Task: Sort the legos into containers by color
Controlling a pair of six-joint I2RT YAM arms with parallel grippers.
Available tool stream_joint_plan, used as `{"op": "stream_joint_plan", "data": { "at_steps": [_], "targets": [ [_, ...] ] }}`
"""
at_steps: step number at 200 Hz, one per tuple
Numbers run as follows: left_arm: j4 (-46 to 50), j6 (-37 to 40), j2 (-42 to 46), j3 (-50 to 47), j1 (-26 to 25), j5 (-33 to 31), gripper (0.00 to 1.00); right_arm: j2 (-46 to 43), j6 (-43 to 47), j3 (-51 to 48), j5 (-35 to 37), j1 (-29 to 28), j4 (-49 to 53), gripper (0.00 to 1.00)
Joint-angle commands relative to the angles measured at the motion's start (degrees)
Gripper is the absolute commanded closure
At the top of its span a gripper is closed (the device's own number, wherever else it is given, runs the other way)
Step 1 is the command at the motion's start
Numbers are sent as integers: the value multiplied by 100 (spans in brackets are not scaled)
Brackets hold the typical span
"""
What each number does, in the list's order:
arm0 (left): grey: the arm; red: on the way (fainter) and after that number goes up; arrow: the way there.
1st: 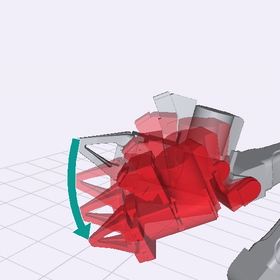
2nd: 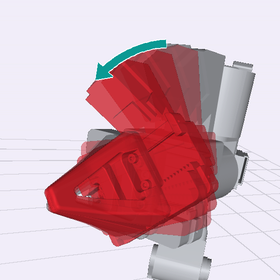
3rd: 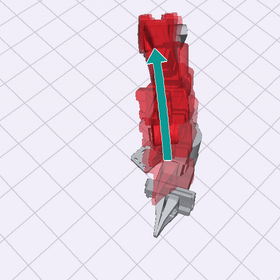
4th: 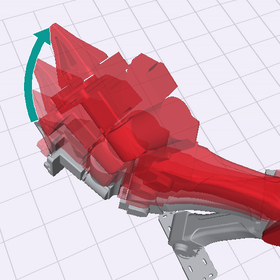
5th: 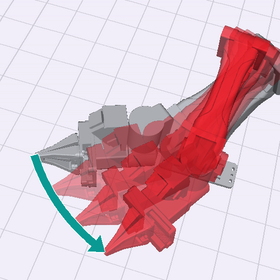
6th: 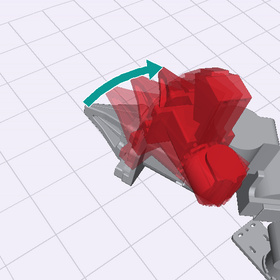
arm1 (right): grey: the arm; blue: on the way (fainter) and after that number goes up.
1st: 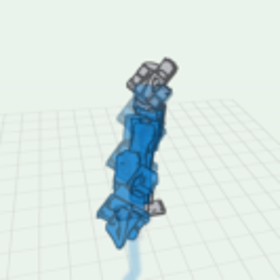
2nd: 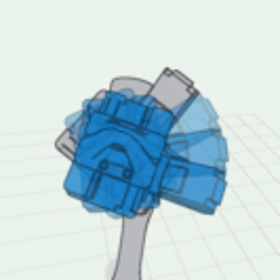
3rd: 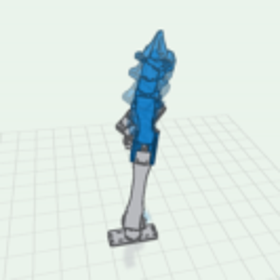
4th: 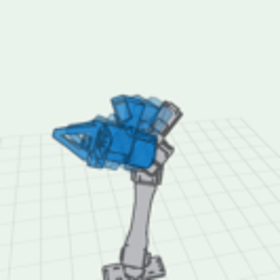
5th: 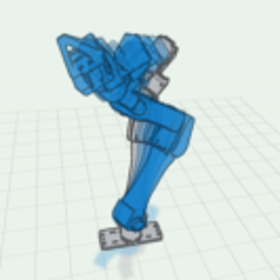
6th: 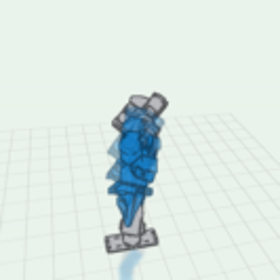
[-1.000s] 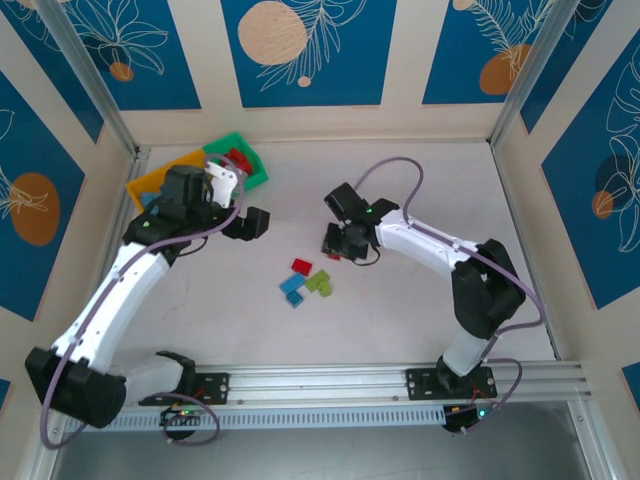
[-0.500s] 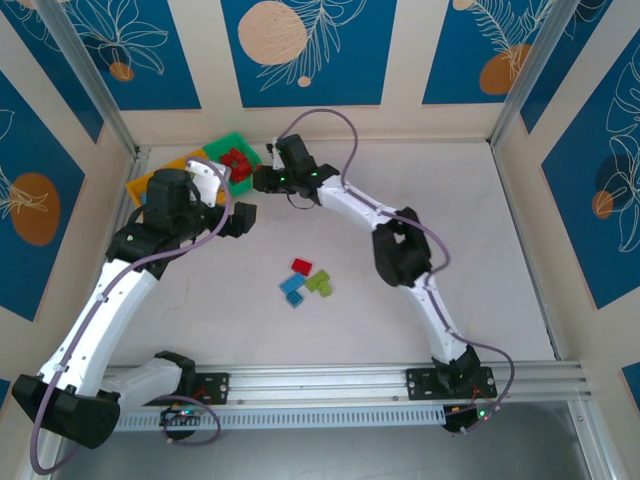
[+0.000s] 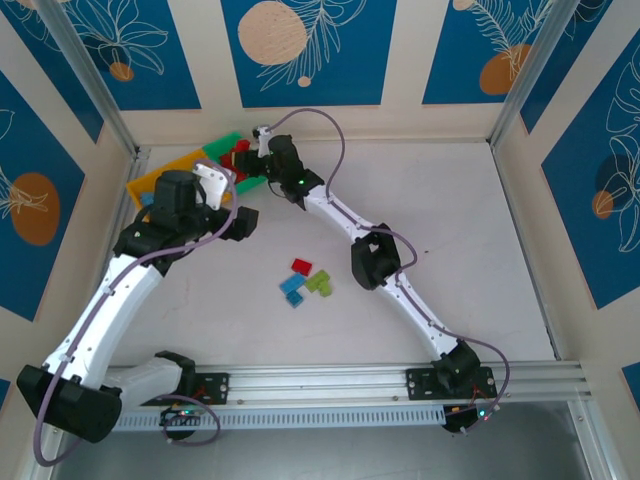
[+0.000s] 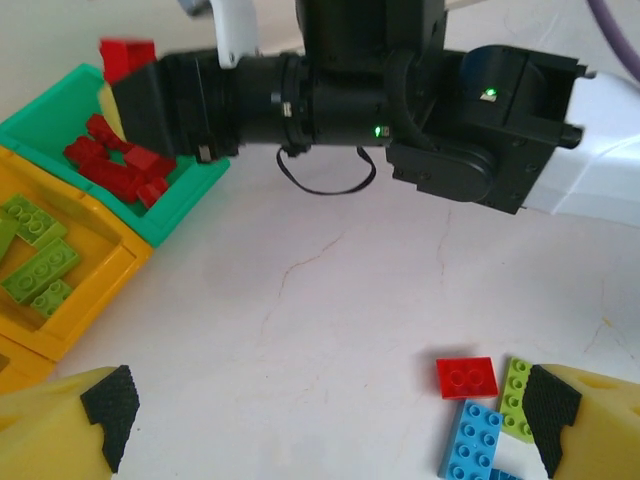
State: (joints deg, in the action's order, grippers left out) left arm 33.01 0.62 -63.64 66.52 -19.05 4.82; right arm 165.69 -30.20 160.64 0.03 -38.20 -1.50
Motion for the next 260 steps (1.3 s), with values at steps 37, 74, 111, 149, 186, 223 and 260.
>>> {"op": "stream_joint_plan", "data": {
  "at_steps": [37,74,111,149,186,223,260],
  "targets": [
    [-144,-109,-359,31,-11,206,0,-94,-276,328,-757,223,635,0],
    [-277,-397,-395,62,-16,347,0,-1153,-489,-234,-1041,515,2302,1],
    [98,-803,-642,303,-13,143,0,-2222,-281,-802,-1487,647,3912,0],
    [1269,-1845,-1955,1085,-11,-121,0,-4307,-389,-3408,-44,653,4896,1],
    [843,-2804,-3382,1469,-391,181,0,-6804,-1058,-6691,992,773,4608,0],
    [841,-2604,-4767,2450,-771,-86,1,-8305,-1447,-8391,1052,907,4664,0],
    [1433,-2240,-5862,3227,-854,-376,15,-8783,-1480,-8830,947,1016,4798,0]
  ]
}}
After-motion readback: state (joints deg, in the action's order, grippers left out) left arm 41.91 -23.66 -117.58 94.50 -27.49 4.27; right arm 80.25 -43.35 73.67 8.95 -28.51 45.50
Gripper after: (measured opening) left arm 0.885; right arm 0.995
